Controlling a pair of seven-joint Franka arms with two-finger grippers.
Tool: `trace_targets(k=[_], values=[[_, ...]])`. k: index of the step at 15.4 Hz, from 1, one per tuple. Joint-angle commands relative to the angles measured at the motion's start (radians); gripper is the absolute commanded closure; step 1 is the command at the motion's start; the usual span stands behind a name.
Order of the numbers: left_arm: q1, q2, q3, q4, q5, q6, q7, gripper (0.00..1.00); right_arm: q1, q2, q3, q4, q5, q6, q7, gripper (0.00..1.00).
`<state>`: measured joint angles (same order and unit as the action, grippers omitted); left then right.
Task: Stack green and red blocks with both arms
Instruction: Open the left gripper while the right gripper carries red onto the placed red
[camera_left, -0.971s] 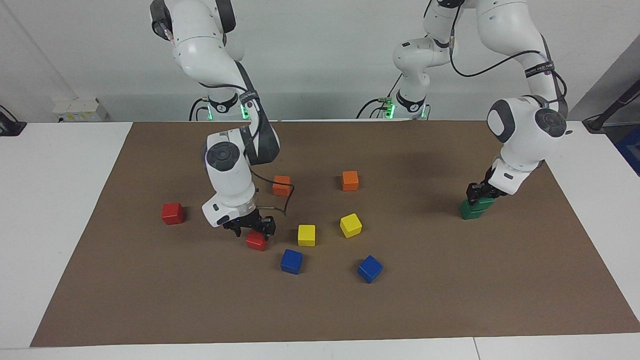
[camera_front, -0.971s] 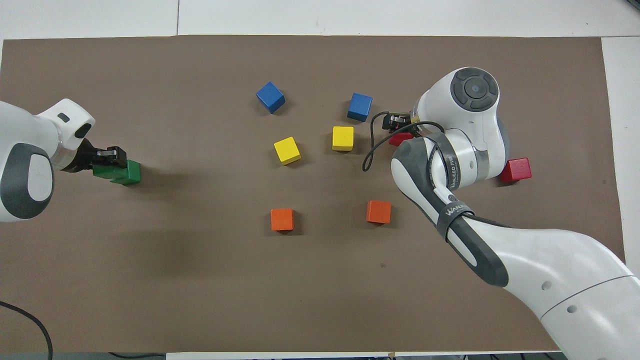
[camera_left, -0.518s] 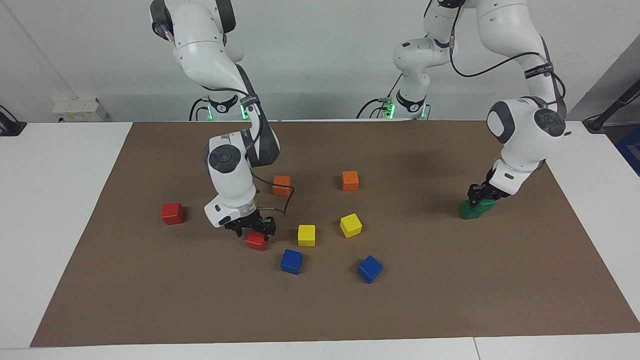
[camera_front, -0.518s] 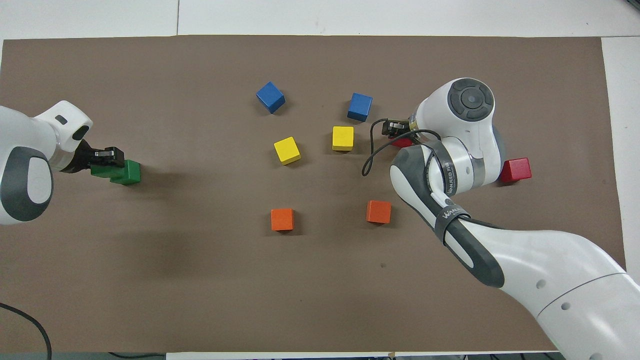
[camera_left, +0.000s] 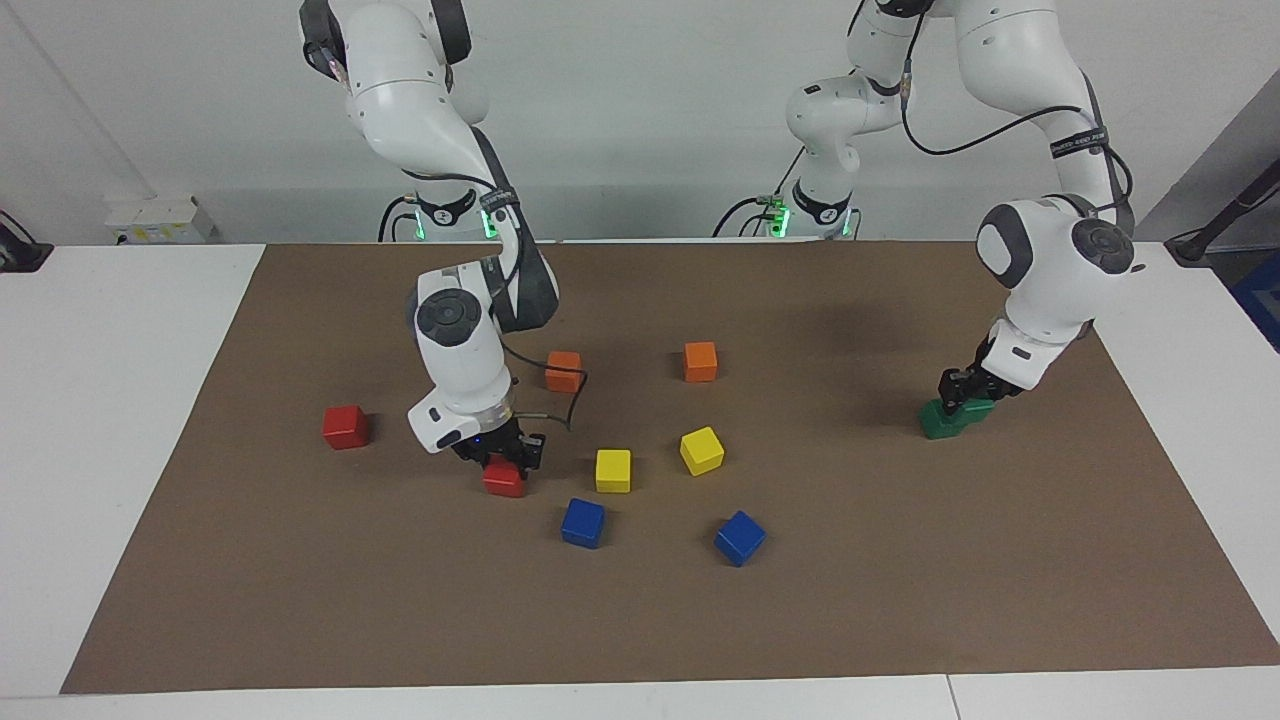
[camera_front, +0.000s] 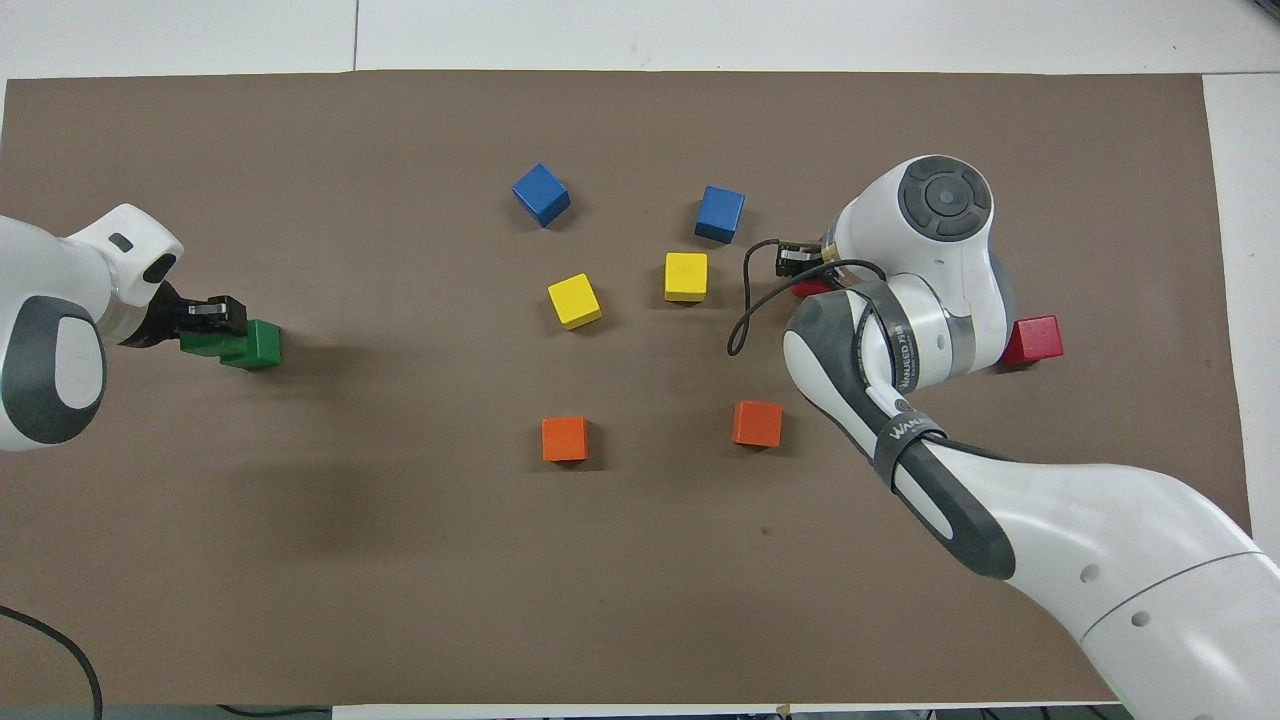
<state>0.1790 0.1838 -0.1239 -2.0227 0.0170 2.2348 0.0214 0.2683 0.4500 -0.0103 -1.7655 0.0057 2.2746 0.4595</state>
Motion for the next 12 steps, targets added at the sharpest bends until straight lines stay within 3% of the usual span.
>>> trace_targets(k=[1,7,10,11,12], values=[[0.000,-0.009,0.000,-0.022,-0.014,0.031,0.022,1.00,-0.046,-0.082,0.001,0.012,-0.003,-0.117,-0.094,1.00],[-0.004,-0.010,0.000,-0.036,-0.014,0.035,0.022,1.00,-0.231,-0.232,0.001,0.009,-0.003,-0.288,-0.540,1.00],[-0.004,-0.010,0.000,-0.042,-0.014,0.032,0.023,0.88,-0.331,-0.260,0.001,-0.015,-0.003,-0.317,-0.723,1.00],[-0.004,-0.010,0.000,-0.044,-0.014,0.034,0.022,0.75,-0.346,-0.275,0.001,-0.046,-0.003,-0.316,-0.758,0.99],[-0.006,-0.010,0.000,-0.042,-0.014,0.034,0.022,0.37,-0.357,-0.287,0.001,-0.073,-0.003,-0.311,-0.784,0.99]])
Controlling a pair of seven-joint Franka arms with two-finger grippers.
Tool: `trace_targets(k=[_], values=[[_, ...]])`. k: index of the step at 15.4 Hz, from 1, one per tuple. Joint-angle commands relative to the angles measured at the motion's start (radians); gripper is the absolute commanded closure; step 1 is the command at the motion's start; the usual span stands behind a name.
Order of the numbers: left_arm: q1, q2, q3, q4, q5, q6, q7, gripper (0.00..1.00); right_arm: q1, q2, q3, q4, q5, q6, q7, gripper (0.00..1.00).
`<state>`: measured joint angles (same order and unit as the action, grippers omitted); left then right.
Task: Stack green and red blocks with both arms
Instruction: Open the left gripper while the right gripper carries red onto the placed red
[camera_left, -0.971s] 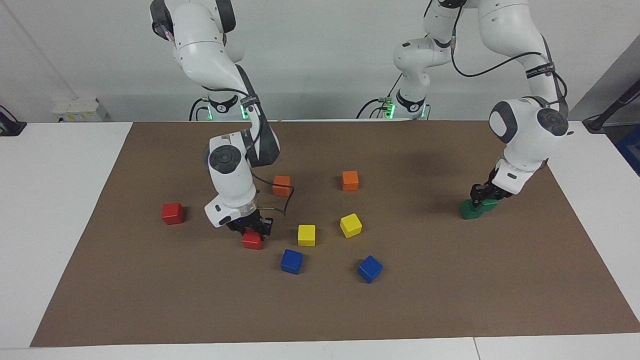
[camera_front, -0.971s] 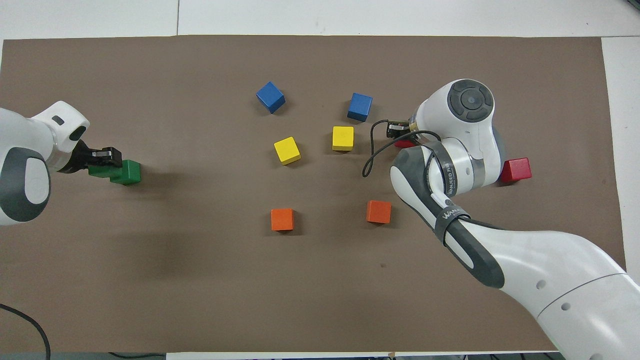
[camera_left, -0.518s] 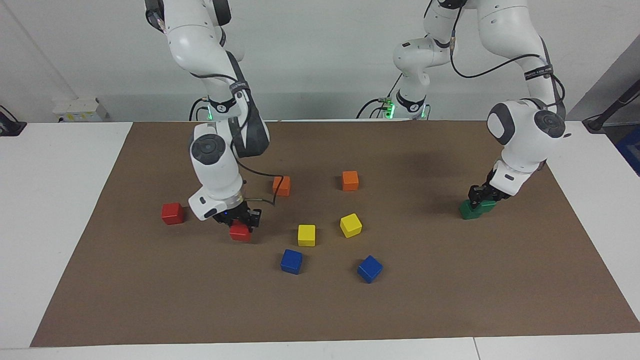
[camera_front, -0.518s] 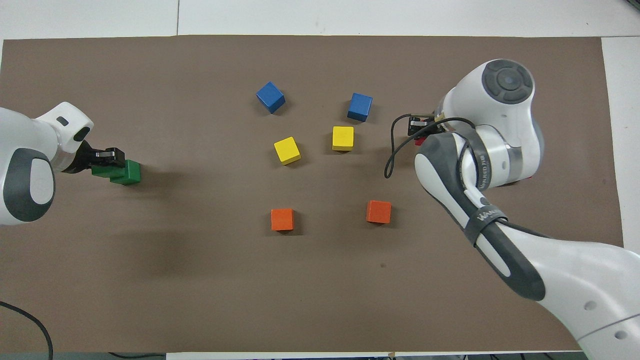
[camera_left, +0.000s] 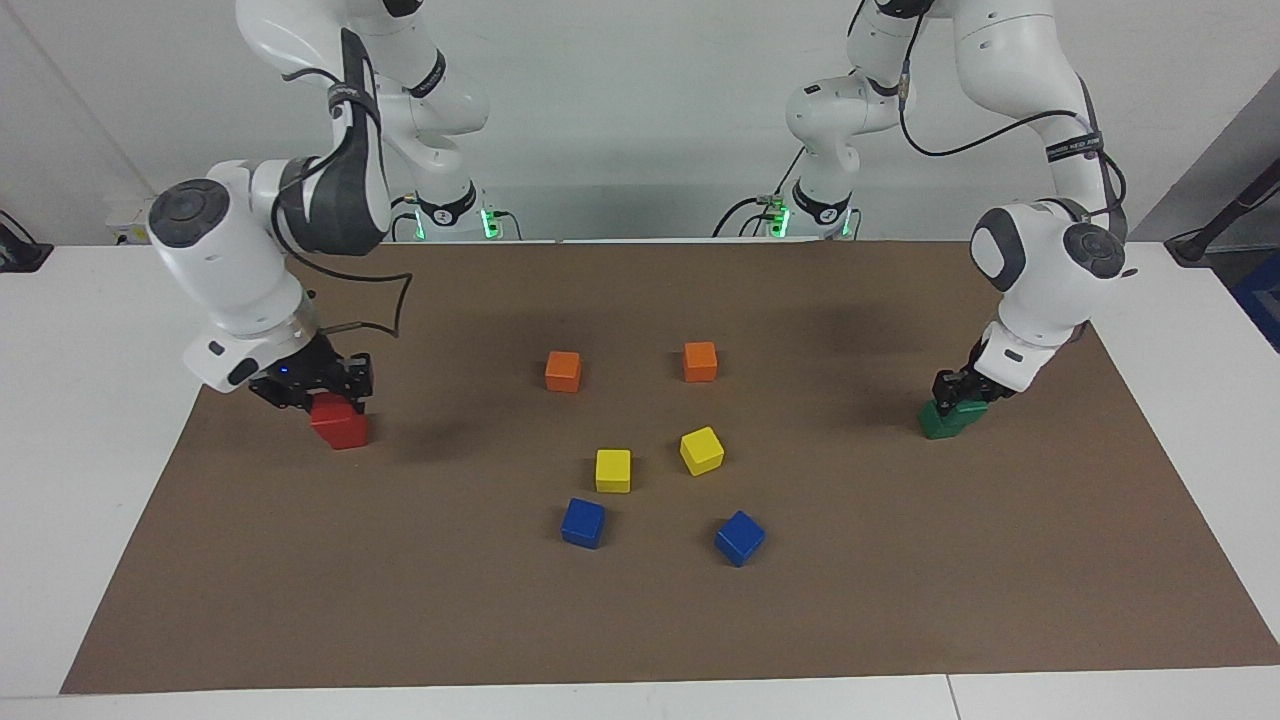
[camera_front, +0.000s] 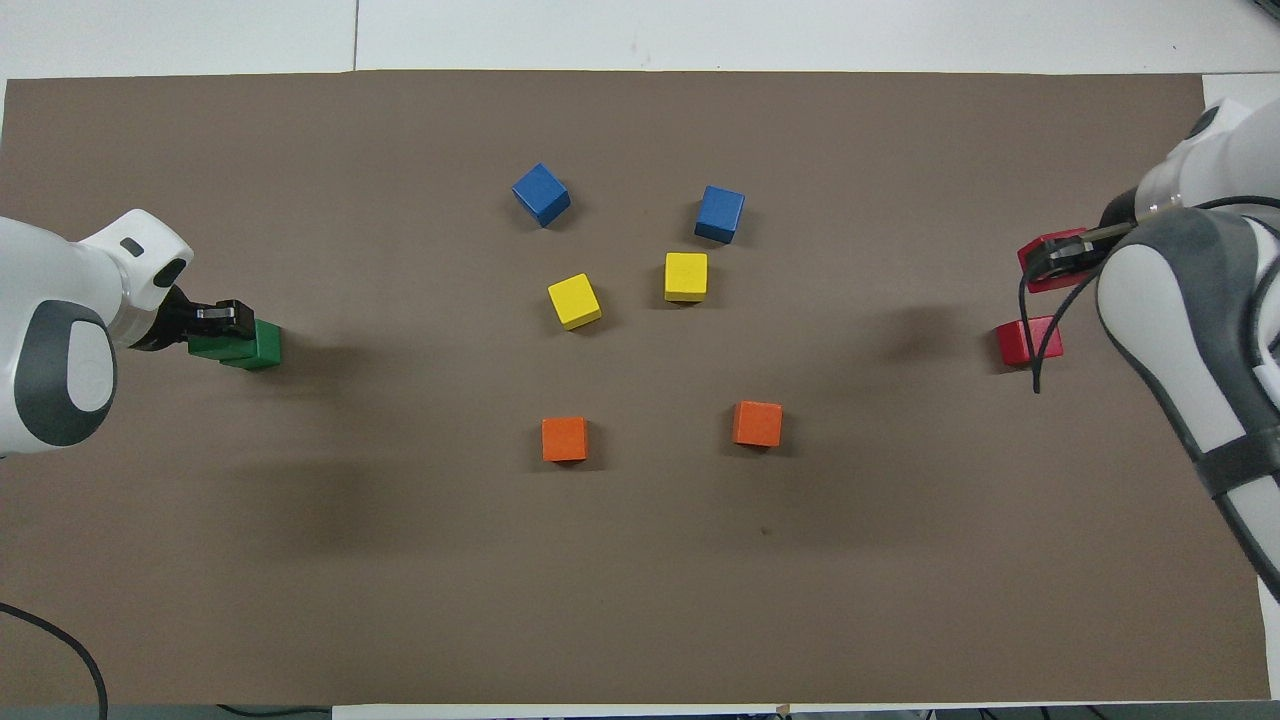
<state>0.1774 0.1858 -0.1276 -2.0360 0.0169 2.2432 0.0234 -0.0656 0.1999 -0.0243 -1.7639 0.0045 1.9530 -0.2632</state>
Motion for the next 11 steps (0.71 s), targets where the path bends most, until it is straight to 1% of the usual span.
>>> trace_targets(k=[1,7,9,11], values=[[-0.004,-0.012,0.003,-0.029,-0.012,0.026,0.020,0.00,-0.040,-0.046,0.015,-0.103,-0.001,0.023,-0.077,0.99],[-0.004,-0.017,0.003,-0.017,-0.012,0.004,0.018,0.00,-0.051,-0.076,0.015,-0.196,0.002,0.118,-0.079,0.98],[-0.004,-0.034,0.002,0.006,-0.012,-0.036,0.020,0.00,-0.051,-0.077,0.015,-0.210,0.008,0.144,-0.064,0.98],[-0.004,-0.055,0.002,0.058,-0.012,-0.115,0.020,0.00,-0.051,-0.079,0.015,-0.218,0.009,0.149,-0.042,0.98]])
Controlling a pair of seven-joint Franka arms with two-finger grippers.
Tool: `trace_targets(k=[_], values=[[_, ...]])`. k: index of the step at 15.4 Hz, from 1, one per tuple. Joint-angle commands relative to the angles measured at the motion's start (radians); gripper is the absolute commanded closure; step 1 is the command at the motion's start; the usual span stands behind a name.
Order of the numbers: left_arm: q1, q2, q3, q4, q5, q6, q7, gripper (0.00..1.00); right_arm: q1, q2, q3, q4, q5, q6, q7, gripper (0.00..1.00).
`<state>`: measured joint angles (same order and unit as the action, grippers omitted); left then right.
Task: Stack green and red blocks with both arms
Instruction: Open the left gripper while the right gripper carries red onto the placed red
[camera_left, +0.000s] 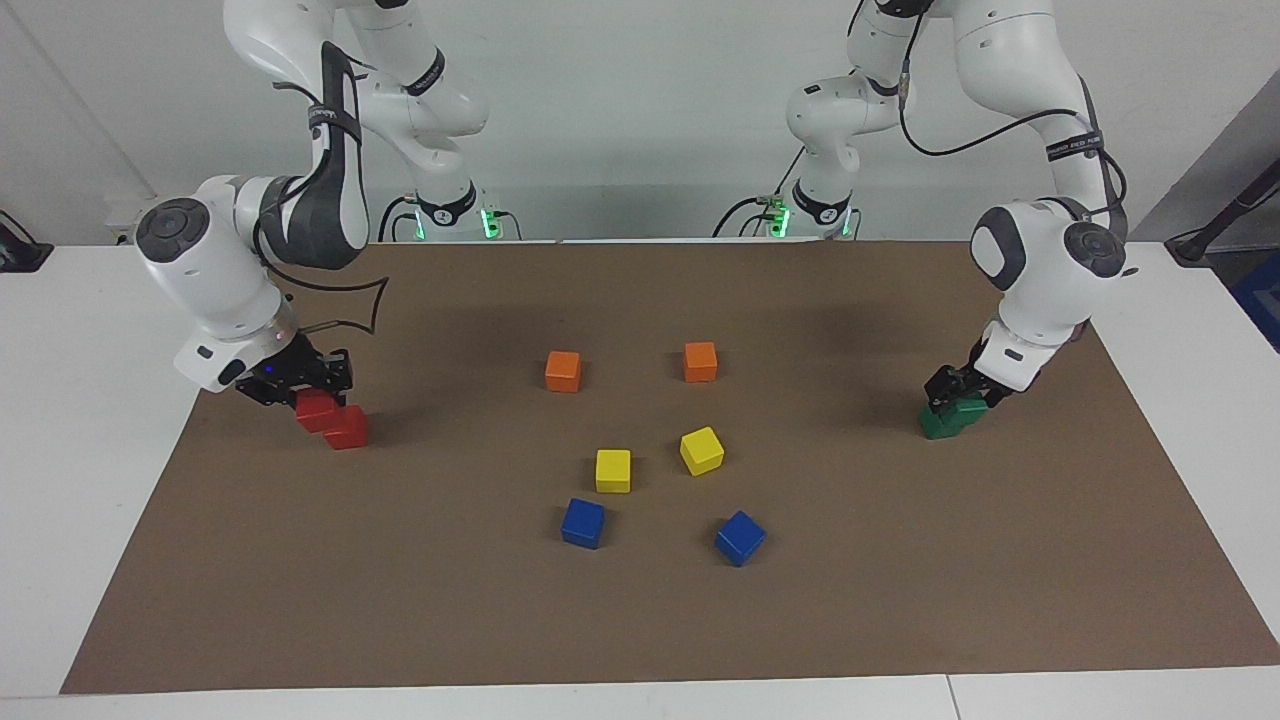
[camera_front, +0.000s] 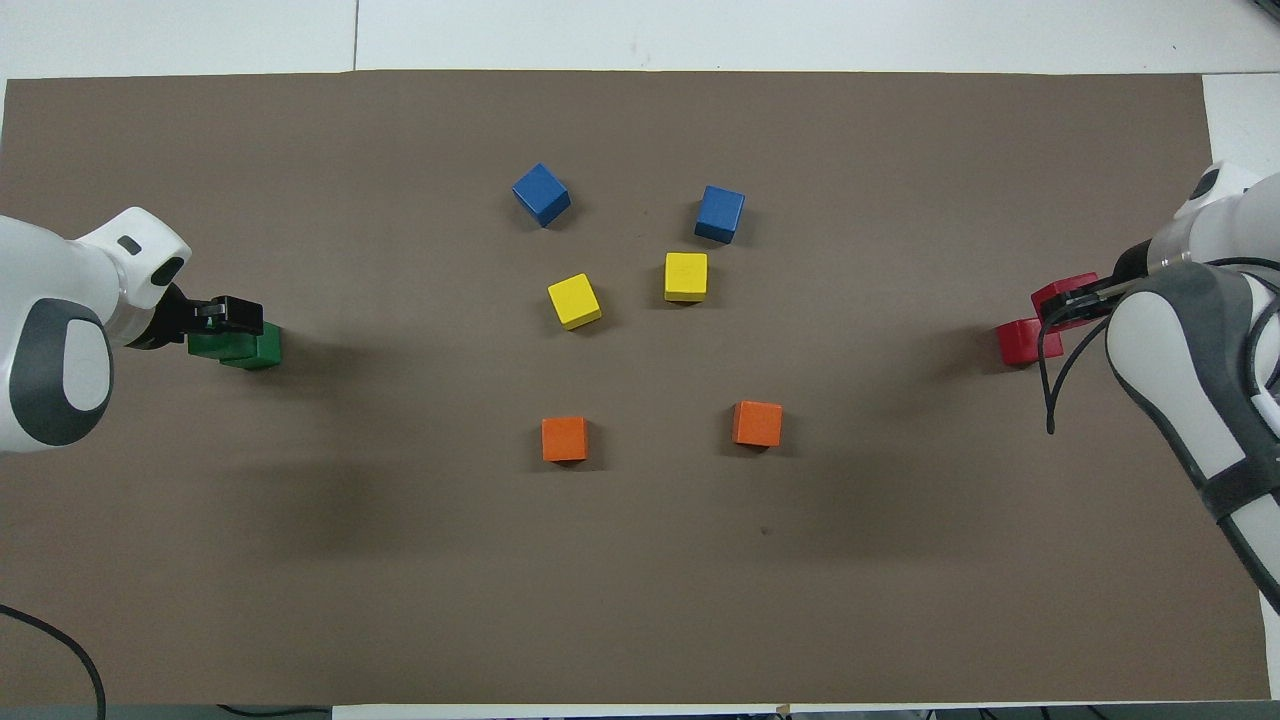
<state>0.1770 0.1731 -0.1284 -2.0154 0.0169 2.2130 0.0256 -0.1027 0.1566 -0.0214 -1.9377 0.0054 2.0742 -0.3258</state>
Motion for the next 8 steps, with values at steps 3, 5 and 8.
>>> trace_targets(k=[3,5,8], values=[[-0.004,-0.076,0.001,0.124,-0.012,-0.225,0.017,0.00,-0.017,-0.034,0.012,-0.076,0.008,0.064,0.056,0.98],[-0.002,-0.089,0.000,0.181,-0.012,-0.315,0.019,0.00,-0.032,-0.034,0.012,-0.084,0.010,0.067,0.076,0.98],[-0.004,-0.150,-0.002,0.204,-0.012,-0.371,0.017,0.00,-0.037,-0.035,0.012,-0.099,0.013,0.070,0.079,0.98]])
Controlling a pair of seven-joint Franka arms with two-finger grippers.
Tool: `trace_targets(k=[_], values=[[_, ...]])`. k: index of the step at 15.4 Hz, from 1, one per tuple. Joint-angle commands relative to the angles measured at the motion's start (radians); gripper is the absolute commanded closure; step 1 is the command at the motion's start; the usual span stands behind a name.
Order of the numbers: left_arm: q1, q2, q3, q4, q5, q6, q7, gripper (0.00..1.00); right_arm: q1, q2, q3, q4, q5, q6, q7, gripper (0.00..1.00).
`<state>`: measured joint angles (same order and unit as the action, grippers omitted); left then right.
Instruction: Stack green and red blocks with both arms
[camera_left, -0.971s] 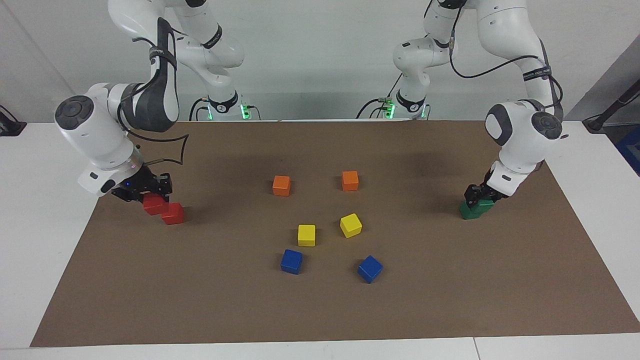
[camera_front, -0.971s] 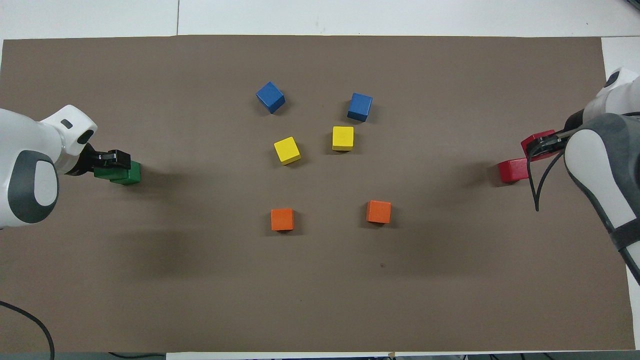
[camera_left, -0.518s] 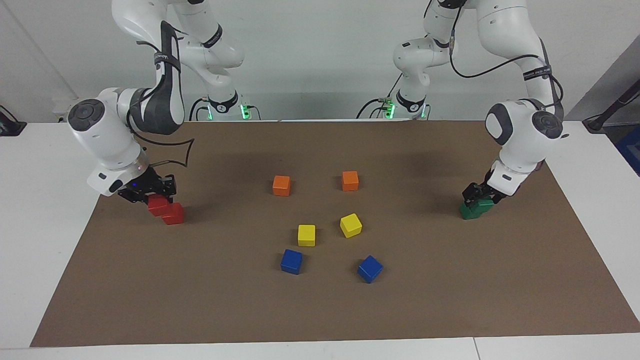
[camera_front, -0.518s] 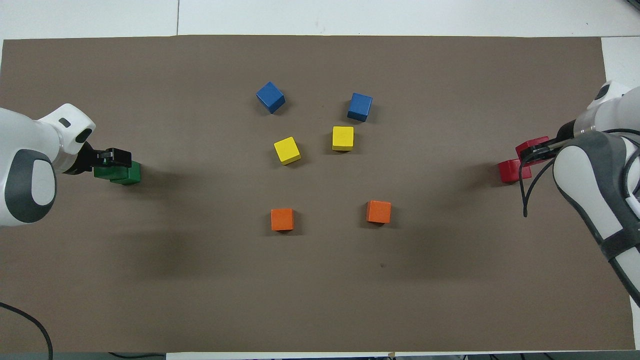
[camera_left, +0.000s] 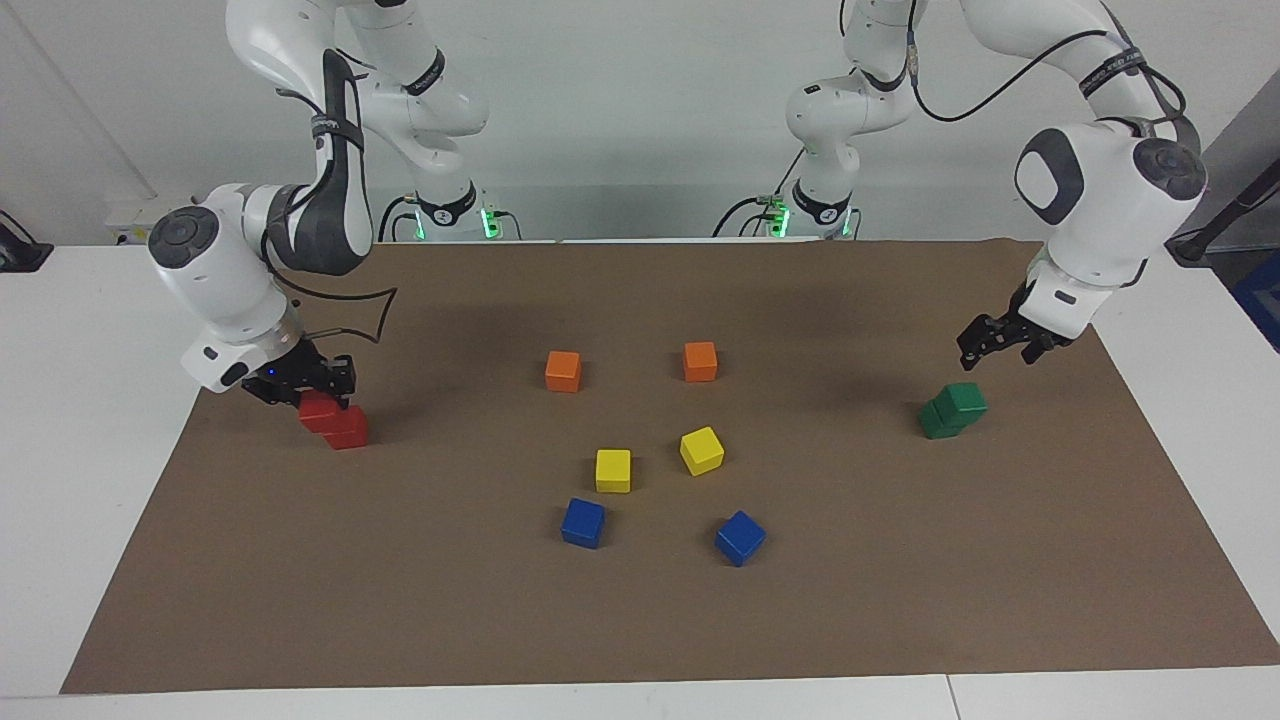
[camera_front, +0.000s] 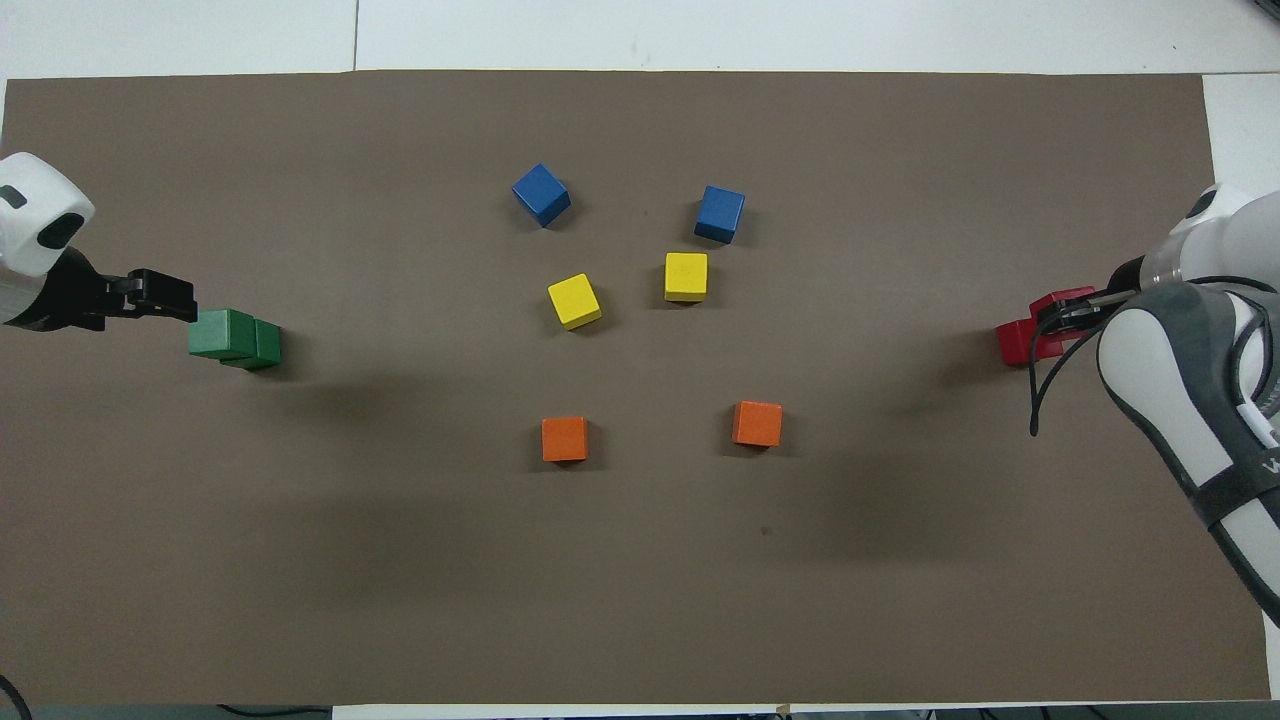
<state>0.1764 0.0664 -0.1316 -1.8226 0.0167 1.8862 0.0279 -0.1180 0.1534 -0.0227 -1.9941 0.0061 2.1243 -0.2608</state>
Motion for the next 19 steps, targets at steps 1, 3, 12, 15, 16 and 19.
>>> trace_targets(k=[1,3,12,15,16,19], values=[[-0.003,-0.065,0.001,0.011,-0.012,-0.056,0.015,0.00,-0.025,-0.032,0.013,-0.049,0.011,0.025,0.014,0.98],[-0.008,-0.083,-0.005,0.031,-0.012,-0.093,0.012,0.00,-0.026,-0.031,0.013,-0.058,0.012,0.042,0.014,0.98],[-0.120,-0.016,0.044,0.230,-0.012,-0.246,0.010,0.00,-0.015,-0.035,0.013,-0.120,0.011,0.109,-0.029,0.98],[-0.149,-0.005,0.052,0.250,-0.001,-0.260,0.009,0.00,-0.011,-0.038,0.013,-0.127,0.011,0.111,-0.054,0.98],[-0.152,-0.008,0.056,0.247,0.000,-0.253,0.010,0.00,-0.012,-0.040,0.013,-0.130,0.011,0.112,-0.055,0.98],[-0.157,-0.014,0.066,0.243,-0.003,-0.248,0.007,0.00,-0.014,-0.041,0.013,-0.132,0.011,0.115,-0.055,0.94]])
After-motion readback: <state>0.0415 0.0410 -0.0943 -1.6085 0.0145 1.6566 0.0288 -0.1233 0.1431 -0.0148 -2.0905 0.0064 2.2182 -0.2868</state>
